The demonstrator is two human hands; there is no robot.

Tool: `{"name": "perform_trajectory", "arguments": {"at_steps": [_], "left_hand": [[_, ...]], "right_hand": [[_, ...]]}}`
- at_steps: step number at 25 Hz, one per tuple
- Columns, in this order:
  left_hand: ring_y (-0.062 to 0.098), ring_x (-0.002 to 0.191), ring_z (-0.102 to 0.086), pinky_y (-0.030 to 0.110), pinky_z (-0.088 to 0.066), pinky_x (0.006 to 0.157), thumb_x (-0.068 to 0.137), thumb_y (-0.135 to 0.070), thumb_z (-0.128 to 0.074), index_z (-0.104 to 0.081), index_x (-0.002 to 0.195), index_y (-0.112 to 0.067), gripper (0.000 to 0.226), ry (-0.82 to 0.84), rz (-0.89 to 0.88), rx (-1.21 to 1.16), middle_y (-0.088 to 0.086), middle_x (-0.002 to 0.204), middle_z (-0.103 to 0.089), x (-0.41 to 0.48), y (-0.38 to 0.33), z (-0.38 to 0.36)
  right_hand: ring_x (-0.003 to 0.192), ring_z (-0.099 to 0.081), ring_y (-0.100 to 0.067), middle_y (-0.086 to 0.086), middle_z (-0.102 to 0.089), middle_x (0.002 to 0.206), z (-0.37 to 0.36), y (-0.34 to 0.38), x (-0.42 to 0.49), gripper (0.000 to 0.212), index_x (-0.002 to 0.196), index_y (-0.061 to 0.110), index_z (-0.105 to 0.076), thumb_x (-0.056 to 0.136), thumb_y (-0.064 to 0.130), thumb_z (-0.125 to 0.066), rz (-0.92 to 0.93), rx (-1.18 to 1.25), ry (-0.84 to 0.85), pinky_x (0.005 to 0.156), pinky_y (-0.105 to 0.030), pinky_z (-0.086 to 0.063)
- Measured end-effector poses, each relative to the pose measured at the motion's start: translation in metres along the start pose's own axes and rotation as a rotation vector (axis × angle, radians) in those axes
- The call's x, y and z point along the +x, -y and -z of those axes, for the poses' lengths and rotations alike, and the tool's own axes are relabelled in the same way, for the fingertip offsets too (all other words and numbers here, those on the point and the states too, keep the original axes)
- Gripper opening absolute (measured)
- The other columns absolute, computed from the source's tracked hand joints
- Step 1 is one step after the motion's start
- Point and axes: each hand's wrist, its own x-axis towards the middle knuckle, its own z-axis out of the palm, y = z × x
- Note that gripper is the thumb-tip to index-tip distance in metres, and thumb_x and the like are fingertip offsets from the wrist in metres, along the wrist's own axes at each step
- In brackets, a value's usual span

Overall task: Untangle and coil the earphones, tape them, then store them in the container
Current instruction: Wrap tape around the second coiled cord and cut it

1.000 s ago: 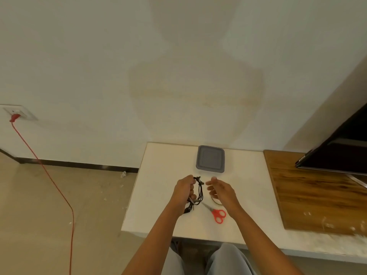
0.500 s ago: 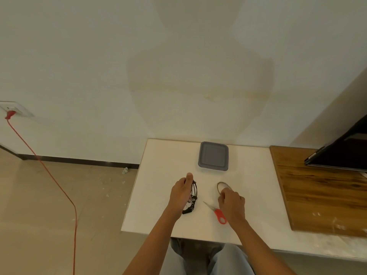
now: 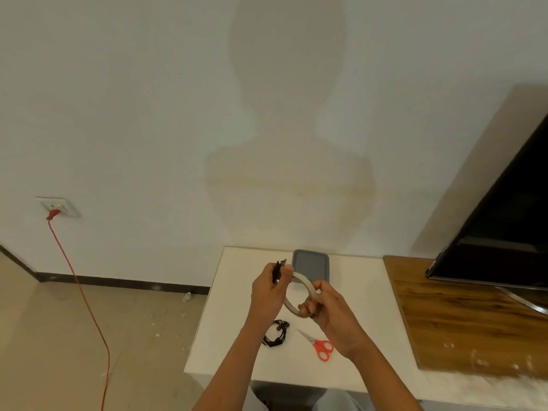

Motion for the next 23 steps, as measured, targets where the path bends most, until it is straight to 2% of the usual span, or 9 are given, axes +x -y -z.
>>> {"name": "perform_trajectory", "arguments": {"at_steps": [2,5,9,12,16,19,21,23], "left_hand": [[0.007,0.068,-0.052,0.017,-0.042,0.063,0.091,-0.045,-0.055,-0.062,0.091,-0.012,0.033,0.019,-0.052,-0.007,0.011,0.082,-0.065,-0.012,-0.016,0.008],[-0.002,0.055,-0.042,0.013,-0.038,0.058,0.091,-0.041,-0.058,-0.058,0.085,-0.009,0.033,0.046,-0.138,-0.011,-0.004,0.069,-0.053,-0.033,-0.038,0.015],[0.001,0.052,-0.038,0.013,-0.036,0.054,0.091,-0.04,-0.059,-0.052,0.08,-0.011,0.032,0.054,-0.253,0.032,-0.01,0.064,-0.046,-0.055,-0.064,0.028],[0.002,0.052,-0.037,0.014,-0.035,0.054,0.09,-0.043,-0.058,-0.05,0.077,-0.014,0.032,0.055,-0.29,0.033,-0.01,0.063,-0.045,-0.068,-0.082,0.037],[0.008,0.059,-0.039,0.021,-0.036,0.059,0.092,-0.044,-0.053,-0.054,0.079,-0.014,0.033,0.039,-0.279,-0.068,-0.005,0.066,-0.045,-0.082,-0.098,0.05],[0.006,0.056,-0.036,0.014,-0.033,0.053,0.092,-0.047,-0.05,-0.049,0.073,-0.016,0.036,0.02,-0.271,-0.157,-0.008,0.062,-0.039,-0.093,-0.108,0.06],[0.009,0.06,-0.037,0.016,-0.034,0.056,0.088,-0.053,-0.048,-0.048,0.071,-0.016,0.041,0.016,-0.273,-0.237,-0.006,0.063,-0.039,-0.096,-0.112,0.064],[0.016,0.067,-0.039,0.026,-0.036,0.063,0.084,-0.057,-0.047,-0.05,0.075,-0.013,0.045,0.026,-0.228,-0.321,0.004,0.069,-0.042,-0.098,-0.116,0.067]], "right_hand": [[0.069,-0.05,-0.024,-0.012,-0.051,0.067,-0.009,0.024,-0.013,0.028,0.086,0.005,-0.057,0.099,0.009,-0.033,-0.021,0.002,0.021,0.079,-0.036,-0.049],[0.071,-0.057,-0.02,-0.009,-0.063,0.071,-0.021,0.056,-0.03,0.026,0.078,0.01,-0.063,0.095,0.016,-0.044,-0.082,-0.125,0.003,0.076,-0.035,-0.047],[0.071,-0.059,-0.018,-0.004,-0.067,0.068,-0.037,0.089,-0.054,0.023,0.073,0.014,-0.065,0.089,0.024,-0.051,-0.085,-0.284,-0.06,0.078,-0.034,-0.046],[0.069,-0.06,-0.017,-0.004,-0.066,0.067,-0.045,0.103,-0.072,0.027,0.07,0.014,-0.066,0.09,0.022,-0.049,-0.066,-0.24,-0.038,0.077,-0.034,-0.047],[0.069,-0.062,-0.018,-0.007,-0.067,0.071,-0.053,0.113,-0.087,0.031,0.08,0.008,-0.072,0.095,0.016,-0.046,0.008,-0.157,0.042,0.084,-0.04,-0.05],[0.078,-0.062,-0.022,-0.011,-0.069,0.077,-0.06,0.118,-0.098,0.033,0.087,0.006,-0.074,0.098,0.015,-0.045,0.071,-0.081,0.11,0.09,-0.041,-0.048],[0.083,-0.067,-0.021,-0.012,-0.071,0.082,-0.066,0.121,-0.106,0.034,0.095,0.002,-0.072,0.1,0.013,-0.041,0.117,-0.055,0.164,0.09,-0.037,-0.05],[0.086,-0.069,-0.019,-0.012,-0.072,0.086,-0.072,0.125,-0.113,0.036,0.1,0.0,-0.069,0.101,0.01,-0.035,0.166,-0.036,0.216,0.083,-0.028,-0.054]]}}
